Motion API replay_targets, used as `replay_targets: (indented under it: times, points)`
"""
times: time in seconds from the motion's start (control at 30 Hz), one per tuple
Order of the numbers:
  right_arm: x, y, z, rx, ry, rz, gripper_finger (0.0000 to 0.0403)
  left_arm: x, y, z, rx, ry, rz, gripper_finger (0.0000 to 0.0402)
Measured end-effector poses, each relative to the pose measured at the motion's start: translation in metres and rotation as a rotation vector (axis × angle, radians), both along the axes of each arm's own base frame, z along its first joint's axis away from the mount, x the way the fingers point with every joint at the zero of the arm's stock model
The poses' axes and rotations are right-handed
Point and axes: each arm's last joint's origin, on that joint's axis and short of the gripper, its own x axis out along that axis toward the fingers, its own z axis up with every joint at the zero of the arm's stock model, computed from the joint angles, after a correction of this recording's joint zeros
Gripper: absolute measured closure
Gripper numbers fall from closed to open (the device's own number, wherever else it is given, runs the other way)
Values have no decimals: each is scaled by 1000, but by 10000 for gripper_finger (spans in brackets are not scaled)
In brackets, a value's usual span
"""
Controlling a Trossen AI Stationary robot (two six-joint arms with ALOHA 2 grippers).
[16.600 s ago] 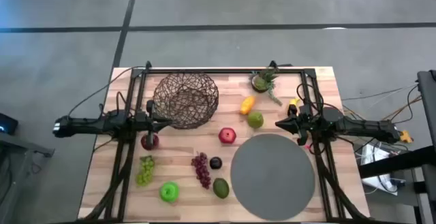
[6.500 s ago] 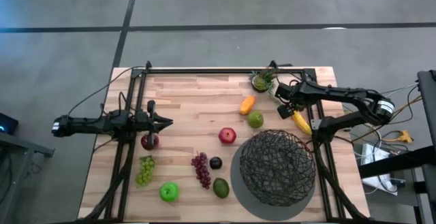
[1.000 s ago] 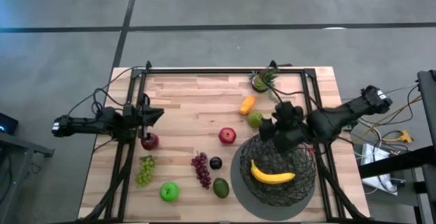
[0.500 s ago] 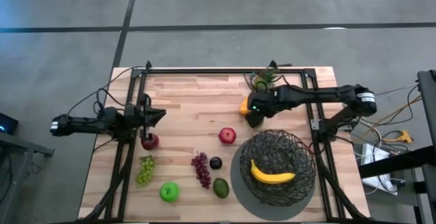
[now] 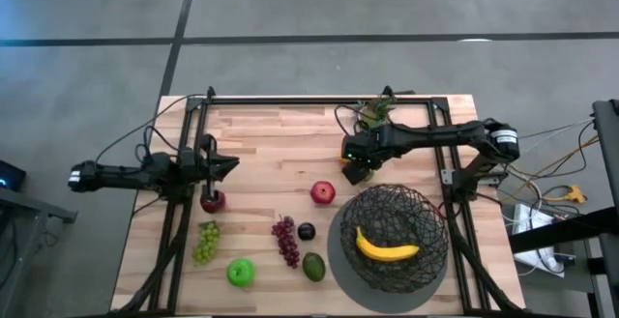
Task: Build produce basket
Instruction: Put the pear into the black wire basket
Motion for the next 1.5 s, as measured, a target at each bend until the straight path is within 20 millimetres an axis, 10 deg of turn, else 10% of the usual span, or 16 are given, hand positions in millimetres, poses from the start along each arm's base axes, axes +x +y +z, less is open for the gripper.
replay_targets:
  times: [0.67,1.07,1.5]
  points:
    - [-3,1,10,-10,-42,25,392,1,0,-1,1,16,0,380]
    - [-21,3,38,-15,-136,-12,394,1,0,-1,1,16,0,380]
    - [-7,2,11,20,-37,15,309,1,0,-1,-8,15,-3,380]
